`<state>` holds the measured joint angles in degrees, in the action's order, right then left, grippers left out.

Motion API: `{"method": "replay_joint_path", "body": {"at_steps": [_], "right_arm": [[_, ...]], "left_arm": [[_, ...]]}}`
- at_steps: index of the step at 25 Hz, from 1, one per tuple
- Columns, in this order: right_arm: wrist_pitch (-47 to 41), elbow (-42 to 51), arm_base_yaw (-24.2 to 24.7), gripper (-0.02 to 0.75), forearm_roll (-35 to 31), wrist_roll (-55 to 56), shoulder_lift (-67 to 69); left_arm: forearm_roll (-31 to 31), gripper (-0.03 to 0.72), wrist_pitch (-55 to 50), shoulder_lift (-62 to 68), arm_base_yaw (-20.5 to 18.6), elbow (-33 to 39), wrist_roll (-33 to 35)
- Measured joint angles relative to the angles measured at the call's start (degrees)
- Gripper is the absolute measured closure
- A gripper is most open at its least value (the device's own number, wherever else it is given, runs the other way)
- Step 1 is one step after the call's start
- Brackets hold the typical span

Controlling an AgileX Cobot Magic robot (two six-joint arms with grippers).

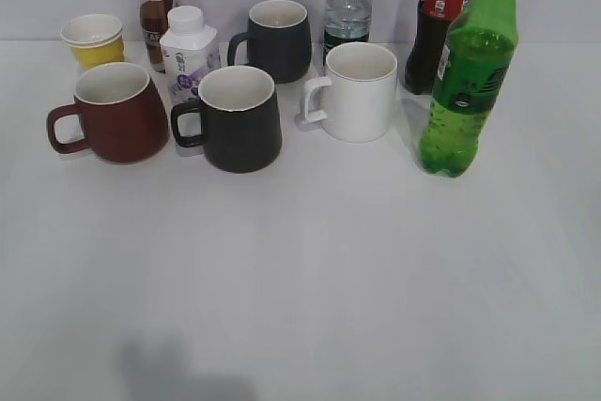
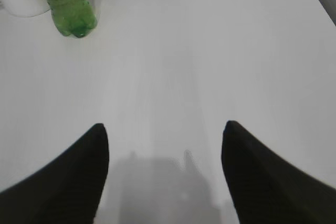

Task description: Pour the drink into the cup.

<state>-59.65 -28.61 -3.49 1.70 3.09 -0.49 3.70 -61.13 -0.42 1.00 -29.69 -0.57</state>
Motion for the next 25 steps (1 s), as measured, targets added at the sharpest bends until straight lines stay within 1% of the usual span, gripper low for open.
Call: {"method": "replay_joint_path", "body": {"at_steps": [6,12,15,17,21,25], "right_arm": [[0.00,0.00,0.00,0.237,-0.05,0.00,0.00],[0.66,-0.46,0.00,0.237,-0.69,0.00,0.78],[6.93,-1.32,0.00,0.237,-0.69,0.00,3.09],[12.81,-1.19,0.00,0.237,-0.69,0.00,5.17],[23.52,1.36,0.00,0.237,-0.69,0.00,11.43],[33.27,3.55,-0.56,0.237,-0.69,0.00,17.39]], "left_arm": [[-0.12,0.449,0.00,0.00,0.20,0.00,0.00],[-0.34,0.449,0.45,0.47,3.24,-0.21,0.00],[0.37,0.449,2.89,2.62,3.56,-1.03,0.00],[0.99,0.449,6.43,4.35,3.56,-1.09,0.00],[1.27,0.449,20.32,9.09,3.58,0.81,0.00],[1.54,0.449,33.24,16.42,3.58,4.87,0.00]]}}
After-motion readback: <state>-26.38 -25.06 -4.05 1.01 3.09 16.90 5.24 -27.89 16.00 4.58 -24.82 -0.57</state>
